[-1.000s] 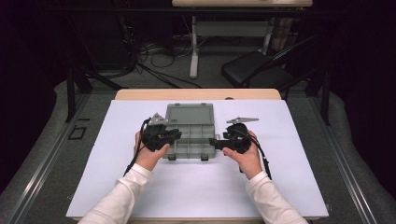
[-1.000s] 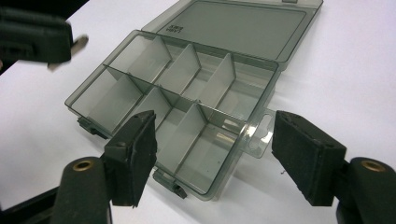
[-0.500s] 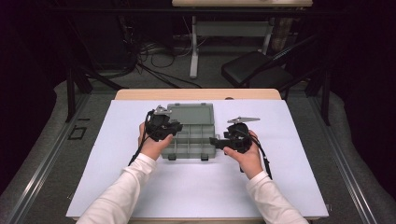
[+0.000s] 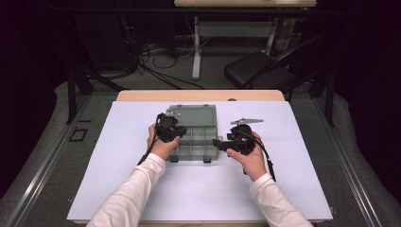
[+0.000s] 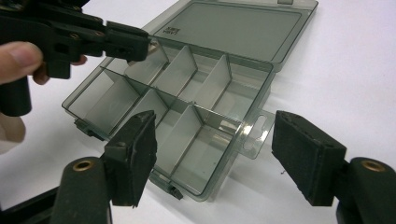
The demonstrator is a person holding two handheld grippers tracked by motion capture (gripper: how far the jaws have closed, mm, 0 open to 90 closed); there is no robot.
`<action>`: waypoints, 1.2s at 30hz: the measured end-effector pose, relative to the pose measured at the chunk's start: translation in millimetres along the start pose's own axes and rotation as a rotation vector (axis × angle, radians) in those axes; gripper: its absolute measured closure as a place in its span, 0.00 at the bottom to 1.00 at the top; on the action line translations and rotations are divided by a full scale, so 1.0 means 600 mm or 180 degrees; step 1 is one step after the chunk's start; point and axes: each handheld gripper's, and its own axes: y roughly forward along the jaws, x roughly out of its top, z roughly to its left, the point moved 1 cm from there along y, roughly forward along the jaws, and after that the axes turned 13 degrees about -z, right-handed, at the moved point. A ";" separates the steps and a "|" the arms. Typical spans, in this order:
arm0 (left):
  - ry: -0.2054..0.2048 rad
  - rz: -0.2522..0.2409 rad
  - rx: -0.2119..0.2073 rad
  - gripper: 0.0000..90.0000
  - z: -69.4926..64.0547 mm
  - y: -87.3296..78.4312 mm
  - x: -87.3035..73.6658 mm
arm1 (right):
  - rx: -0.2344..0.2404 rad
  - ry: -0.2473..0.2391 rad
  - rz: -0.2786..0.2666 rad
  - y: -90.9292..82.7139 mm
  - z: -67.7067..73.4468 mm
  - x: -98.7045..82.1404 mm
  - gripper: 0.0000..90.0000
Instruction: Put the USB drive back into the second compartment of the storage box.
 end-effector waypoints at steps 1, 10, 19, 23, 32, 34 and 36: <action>0.0006 0.0014 0.0015 0.88 0.000 0.003 -0.002 | -0.0001 0.0000 0.0000 0.000 0.000 0.000 0.34; -0.0027 0.0070 0.0049 0.88 0.002 0.019 -0.012 | 0.0010 -0.0028 0.0002 0.002 0.003 -0.002 0.34; -0.0027 0.0054 0.0072 0.88 0.004 0.019 -0.011 | 0.0007 -0.0025 0.0005 0.003 0.003 -0.002 0.34; -0.0043 0.0071 0.0038 0.88 0.006 0.017 -0.010 | 0.0008 -0.0032 0.0004 0.002 0.003 -0.002 0.34; -0.0075 0.0005 0.0055 0.79 0.005 0.018 -0.010 | 0.0005 -0.0025 0.0014 0.002 0.003 -0.002 0.34; -0.0121 -0.0011 0.0056 0.73 0.007 0.014 -0.009 | 0.0003 -0.0023 0.0016 0.002 0.003 -0.002 0.34; -0.0182 -0.0050 0.0060 0.65 0.009 0.011 -0.009 | 0.0004 -0.0025 0.0017 0.002 0.002 -0.002 0.34</action>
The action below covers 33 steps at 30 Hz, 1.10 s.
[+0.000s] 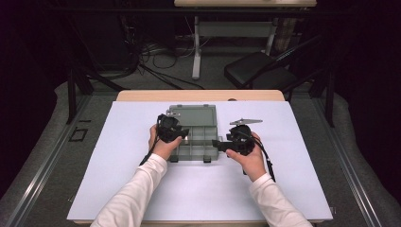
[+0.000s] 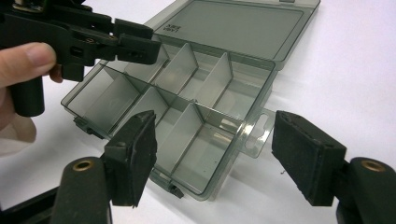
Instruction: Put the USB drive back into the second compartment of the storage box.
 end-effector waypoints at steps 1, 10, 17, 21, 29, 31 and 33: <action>-0.0031 -0.0013 0.0022 0.61 0.000 -0.002 0.000 | -0.0001 0.0001 0.0000 0.000 0.000 0.000 0.34; -0.0162 0.0068 0.0060 0.35 0.017 -0.025 -0.001 | -0.0012 0.0010 0.0001 0.000 -0.002 0.000 0.34; -0.0221 -0.0005 0.0031 0.29 0.031 -0.057 -0.003 | -0.0017 -0.0010 -0.0001 0.002 -0.003 -0.002 0.34; -0.0264 -0.0054 0.0043 0.29 0.038 -0.072 -0.011 | -0.0031 0.0004 0.0004 0.001 -0.003 -0.002 0.34; -0.0127 0.0036 0.0106 0.32 0.052 -0.078 -0.035 | -0.0061 0.0003 0.0032 0.003 -0.002 -0.005 0.34; -0.0137 0.0047 0.0055 0.33 0.058 -0.082 -0.037 | -0.0043 0.0043 0.0032 0.002 -0.002 -0.004 0.34; -0.0108 0.0037 0.0052 0.33 0.063 -0.086 -0.045 | -0.0019 0.0056 0.0015 0.001 -0.002 -0.003 0.34</action>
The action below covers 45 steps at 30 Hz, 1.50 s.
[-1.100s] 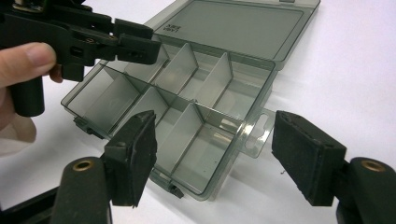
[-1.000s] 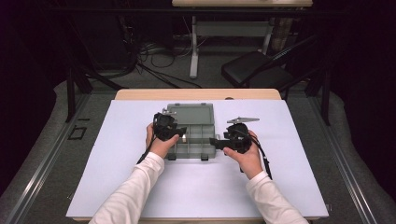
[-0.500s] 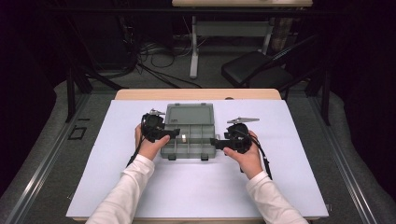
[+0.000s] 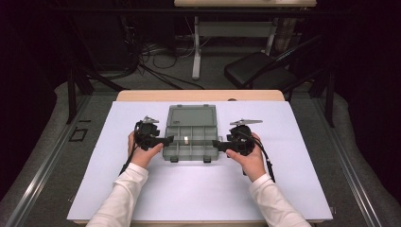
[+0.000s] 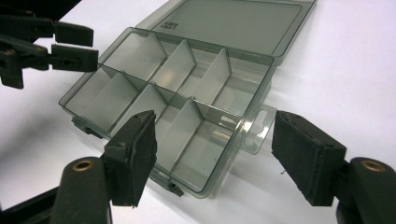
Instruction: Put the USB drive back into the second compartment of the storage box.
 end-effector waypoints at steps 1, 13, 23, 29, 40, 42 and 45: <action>-0.0004 -0.0012 0.0013 0.33 0.001 0.000 -0.003 | -0.0002 -0.0015 -0.0014 0.000 0.000 0.001 0.34; -0.0068 0.0096 -0.0098 0.36 0.015 0.007 -0.031 | 0.0004 -0.0001 0.0004 0.002 0.000 -0.001 0.34; -0.0062 0.0152 -0.0050 0.41 0.015 0.026 -0.052 | -0.0011 0.0021 0.0025 0.003 -0.005 -0.003 0.34; -0.0065 0.0093 -0.0042 0.45 0.017 0.027 -0.058 | -0.0020 0.0024 0.0038 0.004 -0.004 -0.004 0.34; 0.0008 0.0057 -0.0102 0.47 0.015 0.029 -0.061 | 0.0007 0.0246 0.0128 0.032 -0.011 0.016 0.34; 0.0034 0.0055 -0.0096 0.47 0.014 0.030 -0.061 | 0.0003 0.0374 0.0146 0.038 -0.021 0.028 0.34; 0.0090 0.0061 -0.0078 0.48 0.011 0.031 -0.060 | -0.0047 0.0474 0.0200 0.048 -0.033 0.040 0.34</action>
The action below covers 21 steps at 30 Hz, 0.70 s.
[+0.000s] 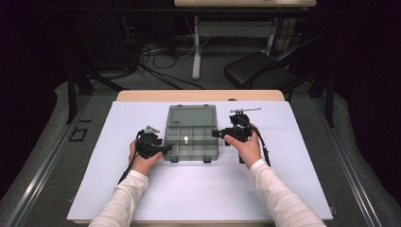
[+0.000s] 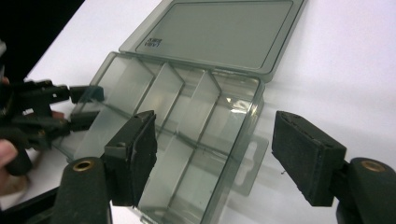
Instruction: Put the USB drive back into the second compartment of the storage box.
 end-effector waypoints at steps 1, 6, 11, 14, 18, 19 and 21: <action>0.0024 -0.0004 0.0003 0.49 -0.001 0.001 0.000 | 0.0011 0.0078 0.0037 0.004 -0.003 0.006 0.34; 0.0244 -0.0028 0.0034 0.49 -0.008 0.006 -0.002 | -0.0112 0.0110 0.0101 0.021 -0.013 0.027 0.34; 0.0291 -0.0016 -0.0014 0.51 -0.010 0.006 -0.003 | -0.0195 0.0058 0.0166 0.036 -0.017 0.046 0.33; 0.0317 -0.0037 -0.0039 0.51 -0.011 0.006 -0.004 | -0.0252 0.0035 0.0191 0.044 -0.016 0.055 0.33; 0.0318 -0.0078 -0.0047 0.54 -0.012 0.008 -0.005 | -0.0305 -0.0011 0.0235 0.056 -0.014 0.069 0.32; 0.0309 -0.0080 -0.0049 0.54 -0.012 0.008 -0.005 | -0.0316 -0.0005 0.0256 0.061 -0.012 0.073 0.32; 0.0325 -0.0076 -0.0051 0.54 -0.011 0.008 -0.005 | -0.0347 -0.0029 0.0290 0.069 -0.010 0.080 0.32</action>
